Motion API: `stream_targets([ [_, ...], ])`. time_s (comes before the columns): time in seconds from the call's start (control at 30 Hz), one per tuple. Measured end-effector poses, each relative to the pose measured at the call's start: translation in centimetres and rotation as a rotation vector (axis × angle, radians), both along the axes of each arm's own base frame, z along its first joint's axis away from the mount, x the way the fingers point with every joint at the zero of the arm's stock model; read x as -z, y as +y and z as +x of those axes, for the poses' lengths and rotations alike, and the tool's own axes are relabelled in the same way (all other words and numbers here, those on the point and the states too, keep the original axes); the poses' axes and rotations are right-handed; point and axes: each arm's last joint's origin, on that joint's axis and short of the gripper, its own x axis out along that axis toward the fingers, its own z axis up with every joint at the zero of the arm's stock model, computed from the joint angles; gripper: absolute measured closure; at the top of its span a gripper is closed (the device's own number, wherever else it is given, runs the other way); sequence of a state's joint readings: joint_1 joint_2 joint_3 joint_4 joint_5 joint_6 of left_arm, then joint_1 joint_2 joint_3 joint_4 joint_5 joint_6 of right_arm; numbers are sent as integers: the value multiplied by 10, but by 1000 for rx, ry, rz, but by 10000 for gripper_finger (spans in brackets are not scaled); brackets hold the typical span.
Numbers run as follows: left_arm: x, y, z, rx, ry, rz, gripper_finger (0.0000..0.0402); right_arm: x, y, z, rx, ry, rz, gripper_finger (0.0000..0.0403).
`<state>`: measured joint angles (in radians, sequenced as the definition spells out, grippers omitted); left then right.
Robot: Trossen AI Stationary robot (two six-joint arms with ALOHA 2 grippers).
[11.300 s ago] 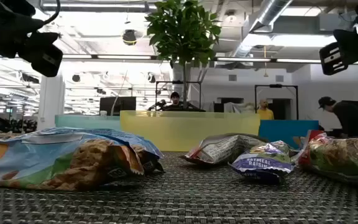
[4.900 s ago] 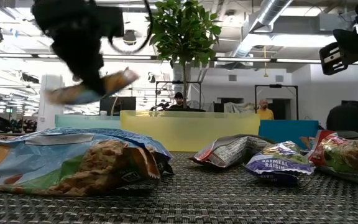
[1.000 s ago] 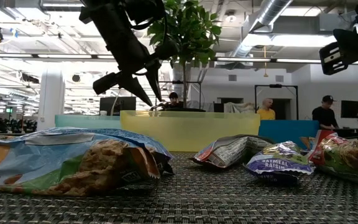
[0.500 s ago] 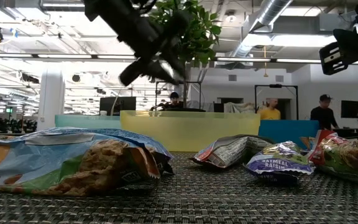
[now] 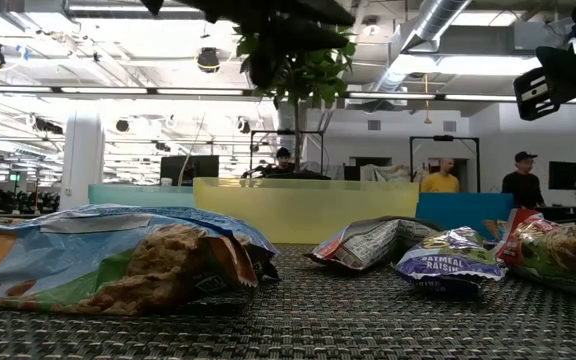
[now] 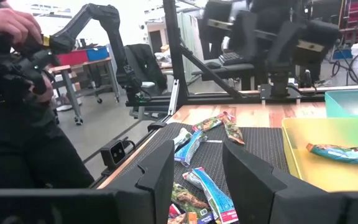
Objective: Pick and place Granola Bars by type
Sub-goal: Put the orange granola bar into the yellow bin
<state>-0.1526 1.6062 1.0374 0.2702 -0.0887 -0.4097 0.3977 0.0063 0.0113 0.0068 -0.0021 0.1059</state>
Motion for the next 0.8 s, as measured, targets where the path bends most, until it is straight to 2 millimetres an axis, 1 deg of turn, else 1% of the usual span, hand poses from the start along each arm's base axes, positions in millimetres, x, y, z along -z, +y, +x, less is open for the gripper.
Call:
stream_targets([
  [0.3, 3, -11, -3, 47, 25, 58, 303, 0, 0, 0, 0, 0, 0, 273],
  [0.43, 10, -20, -7, 79, 100, 89, 303, 0, 0, 0, 0, 0, 0, 273],
  [0.53, 15, -24, -11, 70, 163, 82, 303, 0, 0, 0, 0, 0, 0, 273],
  [0.67, 18, -25, -18, 74, 241, 93, 303, 0, 0, 0, 0, 0, 0, 273],
  [0.8, 17, -27, -31, 79, 340, 87, 303, 0, 0, 0, 0, 0, 0, 273],
])
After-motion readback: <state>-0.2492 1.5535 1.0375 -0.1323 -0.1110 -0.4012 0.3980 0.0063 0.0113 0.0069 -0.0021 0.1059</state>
